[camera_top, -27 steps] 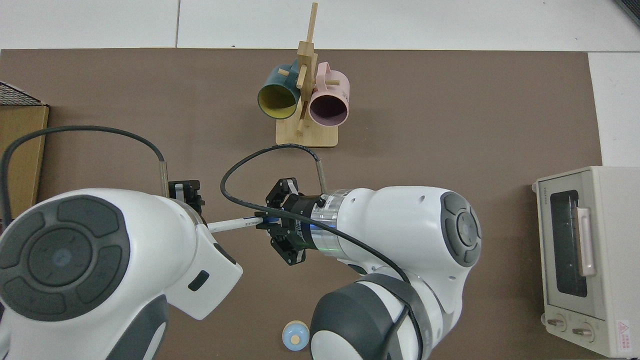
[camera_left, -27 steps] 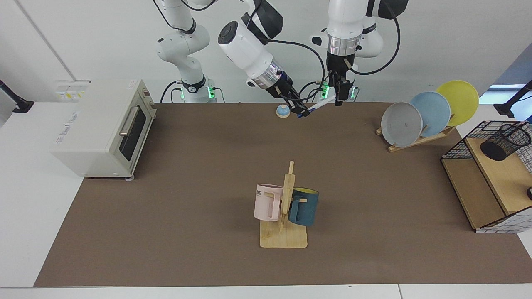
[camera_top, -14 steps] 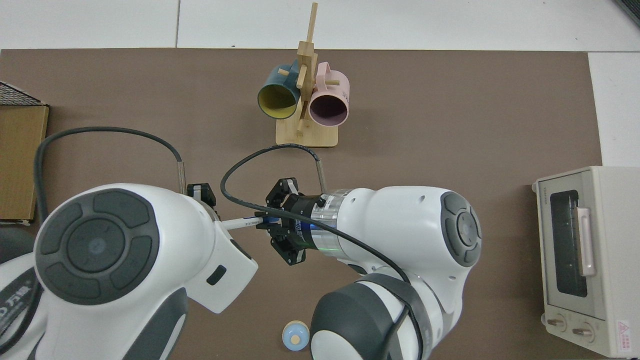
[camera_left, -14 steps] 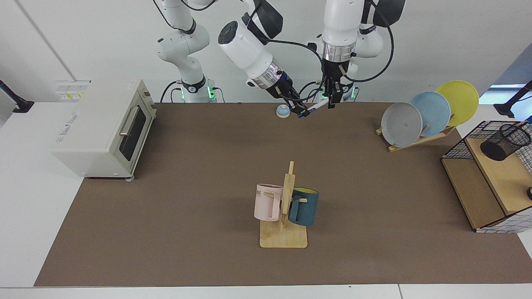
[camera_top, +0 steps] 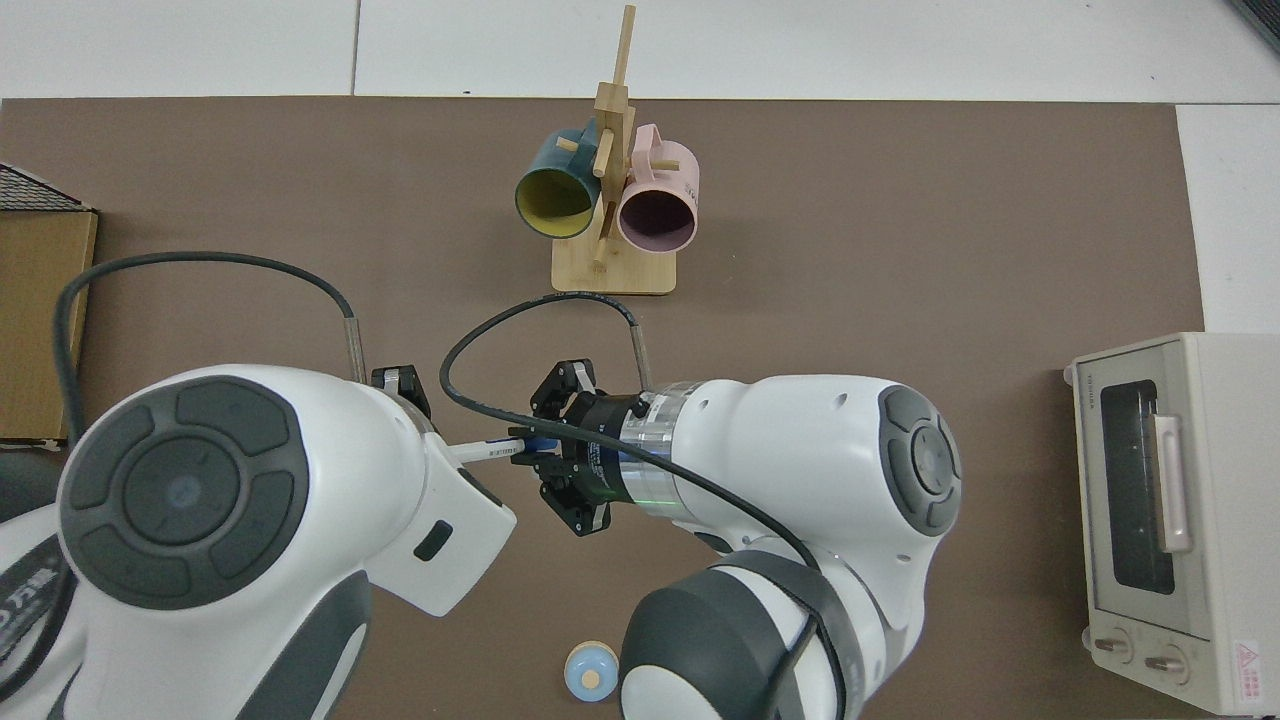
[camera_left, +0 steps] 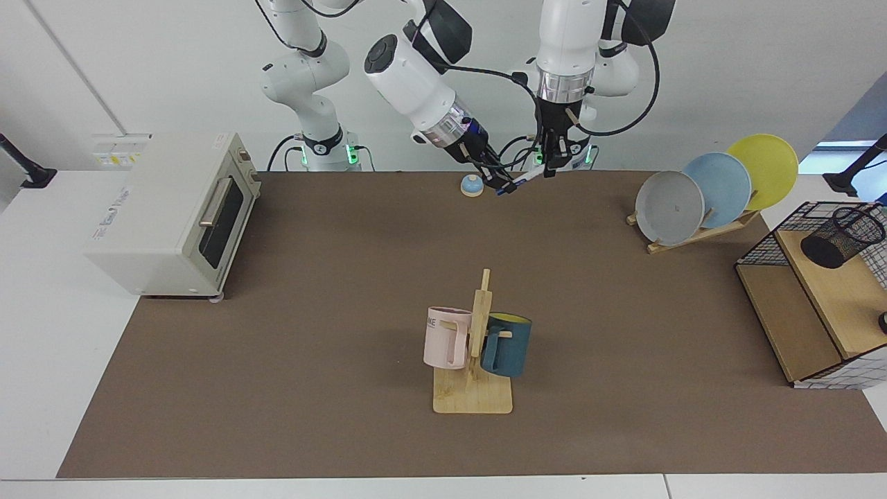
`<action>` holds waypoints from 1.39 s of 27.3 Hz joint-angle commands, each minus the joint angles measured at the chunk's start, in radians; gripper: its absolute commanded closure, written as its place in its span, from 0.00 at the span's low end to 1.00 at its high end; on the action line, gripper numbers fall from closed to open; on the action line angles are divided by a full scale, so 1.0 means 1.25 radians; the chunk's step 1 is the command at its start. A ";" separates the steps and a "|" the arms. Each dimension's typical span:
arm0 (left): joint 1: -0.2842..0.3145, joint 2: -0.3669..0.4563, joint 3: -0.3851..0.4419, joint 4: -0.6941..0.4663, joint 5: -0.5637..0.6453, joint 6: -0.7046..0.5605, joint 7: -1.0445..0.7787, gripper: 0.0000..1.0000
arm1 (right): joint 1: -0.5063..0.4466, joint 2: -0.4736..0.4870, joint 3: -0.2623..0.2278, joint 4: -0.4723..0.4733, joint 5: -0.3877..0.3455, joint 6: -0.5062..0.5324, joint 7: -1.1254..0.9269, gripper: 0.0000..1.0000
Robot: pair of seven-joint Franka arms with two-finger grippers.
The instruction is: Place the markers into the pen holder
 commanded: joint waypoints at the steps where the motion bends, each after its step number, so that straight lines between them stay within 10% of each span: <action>1: -0.001 -0.010 0.008 -0.016 -0.009 -0.002 -0.002 1.00 | -0.005 -0.015 -0.005 0.003 -0.016 -0.001 -0.002 0.00; 15: 0.010 0.001 0.196 -0.027 0.053 -0.011 0.008 1.00 | -0.079 -0.128 -0.016 0.003 -0.304 -0.241 -0.195 0.00; 23: 0.011 0.011 0.303 -0.016 0.132 -0.013 -0.003 1.00 | -0.236 -0.183 -0.023 0.003 -0.401 -0.437 -0.602 0.00; 38: 0.017 0.097 0.481 0.100 0.398 0.155 0.222 1.00 | -0.425 -0.169 -0.022 0.046 -0.548 -0.485 -1.347 0.00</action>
